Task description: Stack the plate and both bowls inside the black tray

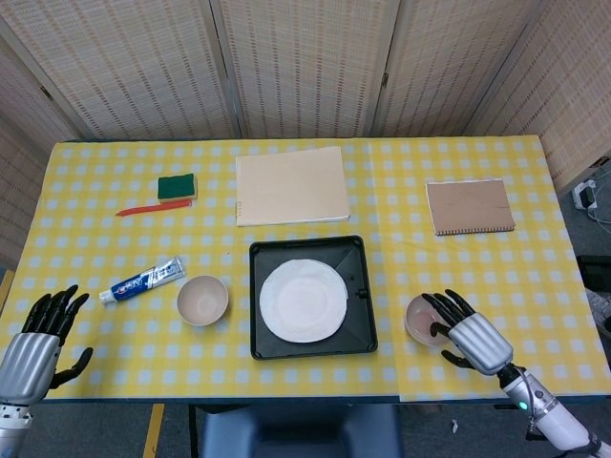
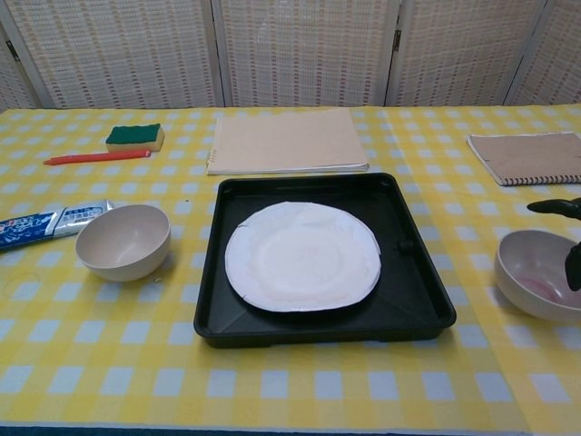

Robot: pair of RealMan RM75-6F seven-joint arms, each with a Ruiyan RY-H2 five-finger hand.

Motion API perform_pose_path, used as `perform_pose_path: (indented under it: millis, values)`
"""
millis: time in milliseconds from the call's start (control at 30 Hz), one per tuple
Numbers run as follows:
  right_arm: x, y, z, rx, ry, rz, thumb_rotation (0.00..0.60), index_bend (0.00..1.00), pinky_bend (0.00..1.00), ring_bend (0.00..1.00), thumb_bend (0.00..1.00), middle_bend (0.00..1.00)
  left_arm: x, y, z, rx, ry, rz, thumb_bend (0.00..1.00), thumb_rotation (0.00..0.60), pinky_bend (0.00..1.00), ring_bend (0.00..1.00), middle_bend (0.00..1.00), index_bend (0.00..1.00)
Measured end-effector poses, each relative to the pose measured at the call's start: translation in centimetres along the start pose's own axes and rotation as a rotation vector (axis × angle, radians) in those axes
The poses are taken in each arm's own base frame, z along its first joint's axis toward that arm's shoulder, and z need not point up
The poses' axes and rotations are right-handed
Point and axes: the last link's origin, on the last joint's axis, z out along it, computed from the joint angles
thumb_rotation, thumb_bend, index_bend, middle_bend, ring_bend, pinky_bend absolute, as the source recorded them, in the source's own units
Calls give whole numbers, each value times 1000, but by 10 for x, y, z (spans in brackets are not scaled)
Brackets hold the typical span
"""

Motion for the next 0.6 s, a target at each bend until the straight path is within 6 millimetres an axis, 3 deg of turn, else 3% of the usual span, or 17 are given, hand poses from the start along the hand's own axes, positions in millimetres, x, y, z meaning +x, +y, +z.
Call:
perform_pose_path:
  millis: [600]
  values:
    - [-10, 7, 20, -2, -22, 7, 600, 609, 0, 0, 443, 1, 0, -2, 2, -1, 12, 5, 403, 600, 0, 0, 0, 0]
